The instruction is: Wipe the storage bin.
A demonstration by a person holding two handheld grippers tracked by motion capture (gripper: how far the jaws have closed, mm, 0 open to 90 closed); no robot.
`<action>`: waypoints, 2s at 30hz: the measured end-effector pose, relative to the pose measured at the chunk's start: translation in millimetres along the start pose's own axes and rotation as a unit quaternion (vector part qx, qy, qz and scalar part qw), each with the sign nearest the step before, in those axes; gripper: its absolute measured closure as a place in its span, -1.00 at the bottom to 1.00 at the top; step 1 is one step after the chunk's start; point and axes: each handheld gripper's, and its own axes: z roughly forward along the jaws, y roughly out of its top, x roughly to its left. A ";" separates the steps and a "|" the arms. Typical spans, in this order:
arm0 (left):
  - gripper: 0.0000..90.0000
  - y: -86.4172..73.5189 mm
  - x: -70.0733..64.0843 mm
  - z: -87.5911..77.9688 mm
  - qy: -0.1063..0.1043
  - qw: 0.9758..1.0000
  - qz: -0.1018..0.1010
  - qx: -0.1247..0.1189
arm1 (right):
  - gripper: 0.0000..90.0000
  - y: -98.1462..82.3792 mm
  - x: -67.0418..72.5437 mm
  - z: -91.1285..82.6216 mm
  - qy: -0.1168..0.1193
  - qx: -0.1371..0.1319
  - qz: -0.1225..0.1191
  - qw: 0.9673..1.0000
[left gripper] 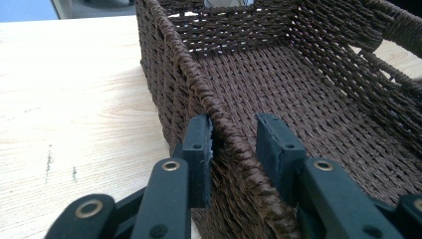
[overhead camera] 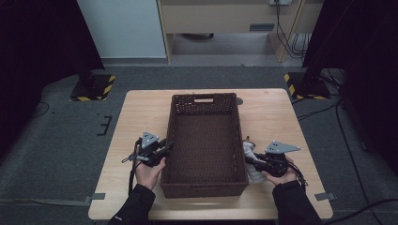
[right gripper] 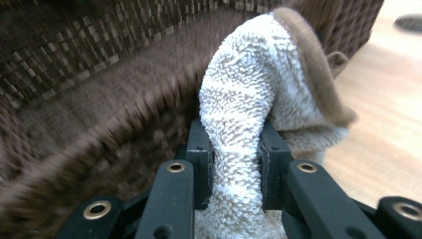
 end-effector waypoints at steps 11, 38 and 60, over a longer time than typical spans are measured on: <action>0.48 0.1 -0.1 0.0 0.002 1.000 0.000 -0.001 | 0.63 -7.3 -0.3 11.0 -0.012 0.046 0.001 0.999; 0.06 -0.5 2.5 -21.6 -0.012 1.000 0.015 -0.018 | 0.63 0.9 8.8 -24.6 0.000 -0.038 0.009 0.999; 0.45 -7.1 -2.8 -13.7 0.005 1.000 0.008 -0.002 | 0.62 -3.7 17.2 -23.0 0.012 -0.016 0.002 1.000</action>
